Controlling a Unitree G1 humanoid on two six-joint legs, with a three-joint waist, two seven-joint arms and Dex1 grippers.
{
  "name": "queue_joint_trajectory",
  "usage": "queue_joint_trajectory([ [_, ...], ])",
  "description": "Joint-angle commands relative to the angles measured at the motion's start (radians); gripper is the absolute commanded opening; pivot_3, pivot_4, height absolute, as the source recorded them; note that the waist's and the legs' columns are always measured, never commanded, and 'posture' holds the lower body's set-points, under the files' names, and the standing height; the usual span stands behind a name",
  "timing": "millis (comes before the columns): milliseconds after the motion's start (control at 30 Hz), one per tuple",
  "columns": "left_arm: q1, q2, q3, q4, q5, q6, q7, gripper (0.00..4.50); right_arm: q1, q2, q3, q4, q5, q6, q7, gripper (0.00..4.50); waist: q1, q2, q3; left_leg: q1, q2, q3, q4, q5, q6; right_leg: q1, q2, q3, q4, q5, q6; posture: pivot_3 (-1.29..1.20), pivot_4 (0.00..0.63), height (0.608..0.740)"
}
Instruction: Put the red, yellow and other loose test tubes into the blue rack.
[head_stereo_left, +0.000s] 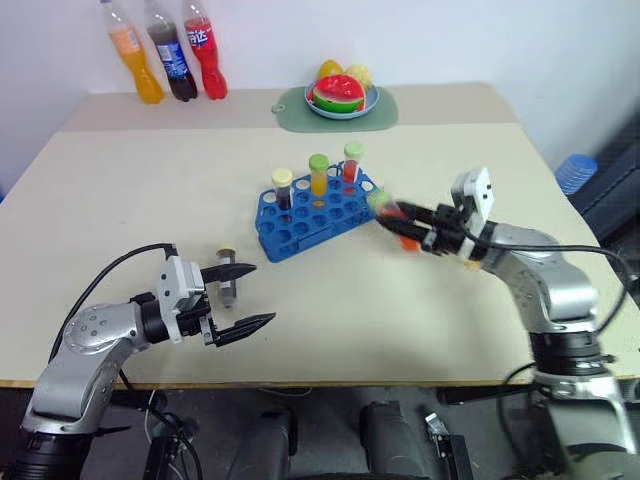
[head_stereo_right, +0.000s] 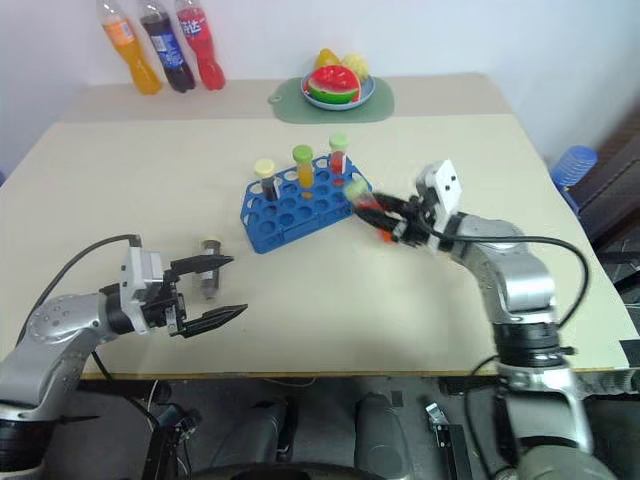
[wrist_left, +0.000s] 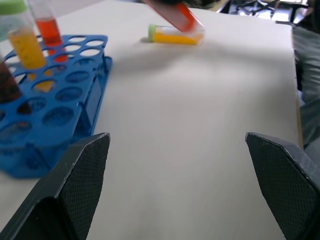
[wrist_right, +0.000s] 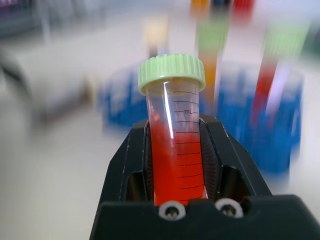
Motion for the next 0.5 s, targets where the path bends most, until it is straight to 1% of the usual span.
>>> queue_joint_trajectory([
  [33,-0.014,-0.016,-0.008,0.017,0.006,-0.035,-0.007,4.50,-0.085,0.118,-0.047,0.170,-0.035,-0.261,-0.089,0.78,0.002,0.000,0.000,0.000,0.000,0.000,0.000,0.000,0.000,0.000,0.000,0.000,0.000,0.000,0.000,0.00,0.150,0.740],
  [200,-0.006,-0.035,-0.009,0.029,0.006,-0.055,-0.002,4.50,-0.159,0.240,-0.070,0.484,-0.087,-0.590,-0.125,0.78,0.006,0.000,0.000,-0.001,-0.001,0.000,-0.001,0.000,0.000,0.000,-0.001,0.000,-0.001,0.000,0.000,0.00,0.150,0.740],
  [267,-0.002,-0.042,-0.005,0.031,0.001,-0.058,0.002,4.50,-0.191,0.265,-0.076,0.608,-0.109,-0.698,-0.142,0.78,0.002,0.000,0.000,-0.001,-0.001,0.000,-0.001,0.000,0.000,-0.001,-0.001,0.000,-0.001,0.000,0.000,0.00,0.150,0.740],
  [500,0.041,-0.037,0.019,0.015,-0.001,-0.067,0.009,4.50,-0.299,0.315,-0.093,0.910,-0.146,-0.927,-0.193,0.78,-0.015,0.001,0.000,0.000,0.000,0.001,-0.002,0.001,-0.001,-0.002,0.000,0.000,0.000,0.000,0.000,0.00,0.150,0.740],
])
